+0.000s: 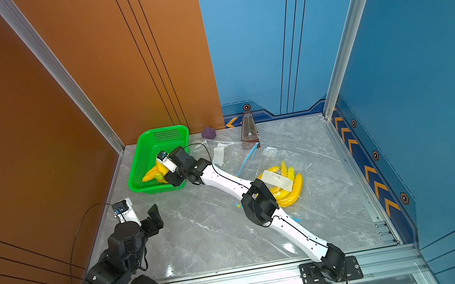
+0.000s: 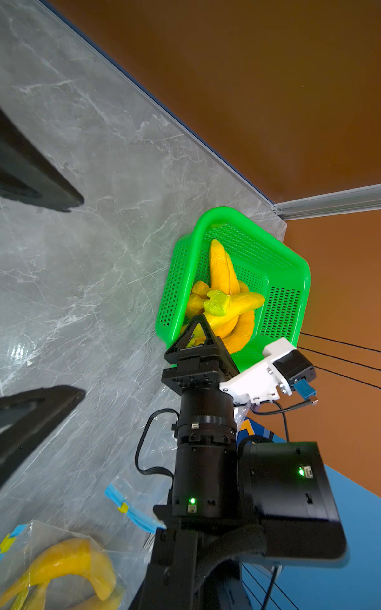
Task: Open the zip-top bag and take out the banana
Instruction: Place the banana in the basket, then open the zipper of the food storage bag at the center of the board.
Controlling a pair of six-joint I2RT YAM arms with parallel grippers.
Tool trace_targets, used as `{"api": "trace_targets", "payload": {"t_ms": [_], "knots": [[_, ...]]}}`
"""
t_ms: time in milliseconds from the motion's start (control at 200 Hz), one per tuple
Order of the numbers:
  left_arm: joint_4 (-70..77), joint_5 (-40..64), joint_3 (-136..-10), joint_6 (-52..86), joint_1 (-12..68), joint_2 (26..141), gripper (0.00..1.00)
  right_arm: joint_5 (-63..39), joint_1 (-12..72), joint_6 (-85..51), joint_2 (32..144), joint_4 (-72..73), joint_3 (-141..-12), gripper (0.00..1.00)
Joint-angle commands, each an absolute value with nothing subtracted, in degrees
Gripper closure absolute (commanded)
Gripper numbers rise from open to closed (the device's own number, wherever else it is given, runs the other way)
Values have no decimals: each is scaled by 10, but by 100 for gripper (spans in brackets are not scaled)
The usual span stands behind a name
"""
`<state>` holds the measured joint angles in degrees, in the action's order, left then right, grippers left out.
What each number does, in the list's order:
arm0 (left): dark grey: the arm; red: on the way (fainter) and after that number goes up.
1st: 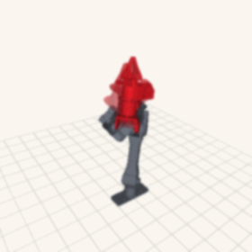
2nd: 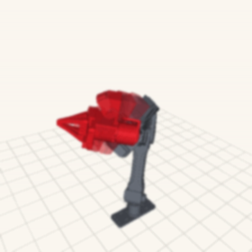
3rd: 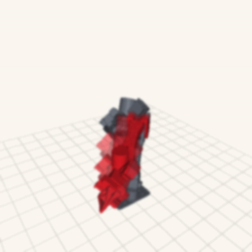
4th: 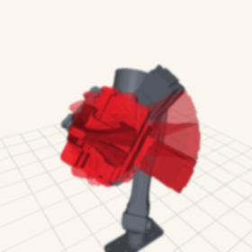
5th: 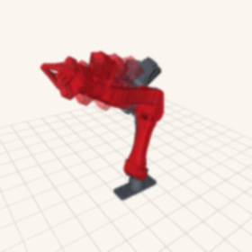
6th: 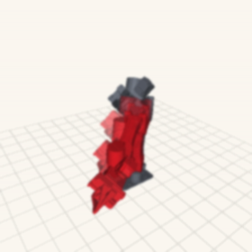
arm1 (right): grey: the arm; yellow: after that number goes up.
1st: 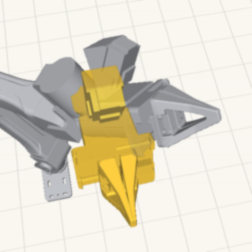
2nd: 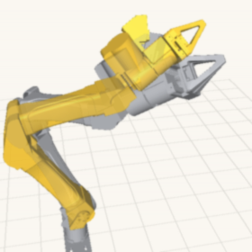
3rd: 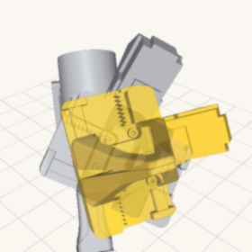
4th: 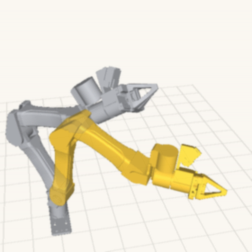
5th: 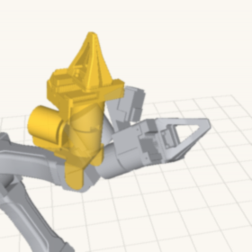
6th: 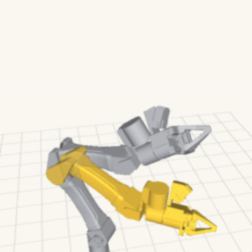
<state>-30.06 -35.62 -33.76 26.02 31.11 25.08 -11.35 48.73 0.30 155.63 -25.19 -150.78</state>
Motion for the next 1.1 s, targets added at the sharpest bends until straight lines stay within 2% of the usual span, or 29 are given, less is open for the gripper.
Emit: {"api": "trace_targets", "payload": {"t_ms": [0, 250, 535, 746, 756, 931, 1096], "knots": [[-309, -363, -330, 265, 305, 251, 15, -83, 484, -22, 1480, -271, -1482, 38], [-303, -318, -338, 264, 301, 290, 15, -68, 481, -54, 1313, -265, -1313, 39], [-156, -157, -311, 221, 313, 371, 15, 34, 470, -161, 1011, -193, -896, 40], [57, -76, -291, 117, 418, 514, 15, 120, 457, -263, 800, -167, -623, 40], [65, -75, -292, 111, 424, 523, 11, 124, 456, -267, 789, -167, -612, 40], [139, -49, -353, -30, 527, 686, 9, 154, 412, -343, 593, -186, -430, 39], [160, -37, -423, -146, 572, 839, 10, 139, 345, -385, 425, -230, -325, 39]]}}
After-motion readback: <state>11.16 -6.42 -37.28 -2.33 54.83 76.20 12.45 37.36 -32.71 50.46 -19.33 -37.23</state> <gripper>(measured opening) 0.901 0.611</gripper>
